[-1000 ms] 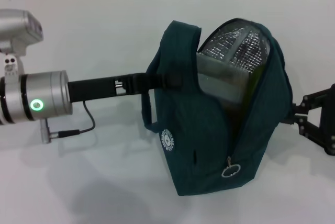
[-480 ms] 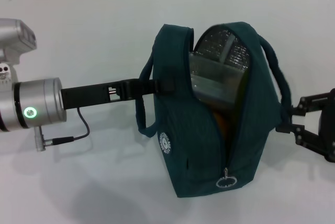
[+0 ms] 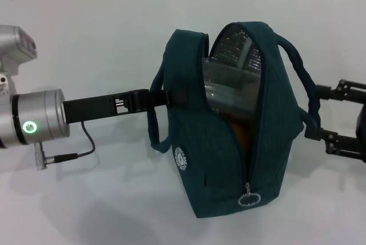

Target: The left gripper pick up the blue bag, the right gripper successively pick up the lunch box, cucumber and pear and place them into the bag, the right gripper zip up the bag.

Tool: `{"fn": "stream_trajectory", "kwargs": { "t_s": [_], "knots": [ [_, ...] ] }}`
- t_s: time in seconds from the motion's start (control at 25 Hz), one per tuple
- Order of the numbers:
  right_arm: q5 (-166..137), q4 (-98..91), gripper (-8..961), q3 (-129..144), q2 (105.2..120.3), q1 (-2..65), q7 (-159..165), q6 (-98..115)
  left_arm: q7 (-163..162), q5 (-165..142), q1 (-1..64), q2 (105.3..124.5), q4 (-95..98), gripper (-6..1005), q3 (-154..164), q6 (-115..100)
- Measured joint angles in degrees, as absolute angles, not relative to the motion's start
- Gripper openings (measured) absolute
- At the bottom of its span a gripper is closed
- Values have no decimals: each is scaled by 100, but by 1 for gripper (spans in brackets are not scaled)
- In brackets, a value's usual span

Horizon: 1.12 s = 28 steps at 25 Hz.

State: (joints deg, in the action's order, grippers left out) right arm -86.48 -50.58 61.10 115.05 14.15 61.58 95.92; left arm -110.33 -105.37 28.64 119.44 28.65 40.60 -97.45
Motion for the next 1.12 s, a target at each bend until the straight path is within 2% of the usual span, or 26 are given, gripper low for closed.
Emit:
{"fn": "stream_trajectory", "kwargs": {
  "t_s": [0.16,0.36,0.76,1.12],
  "knots": [
    [-8470,-5023,651,6011,11501,1329,6127,9855,-11028,-10537,2849,11946,2865,63,4060,-9748],
    [-8376,-4894,691,5903,11497,1272,5919,10435,-11019,-10537,2847,11950,2865,64,4061,-9748],
    [-8793,-4480,692,6273,11493,1279,5574,11088,-11019,-10531,2848,11953,2865,65,4061,-9747],
    [-9493,-3573,684,6574,11506,1436,5266,10530,-11022,-10528,2866,11958,2865,65,4060,-9747]
  ]
}}
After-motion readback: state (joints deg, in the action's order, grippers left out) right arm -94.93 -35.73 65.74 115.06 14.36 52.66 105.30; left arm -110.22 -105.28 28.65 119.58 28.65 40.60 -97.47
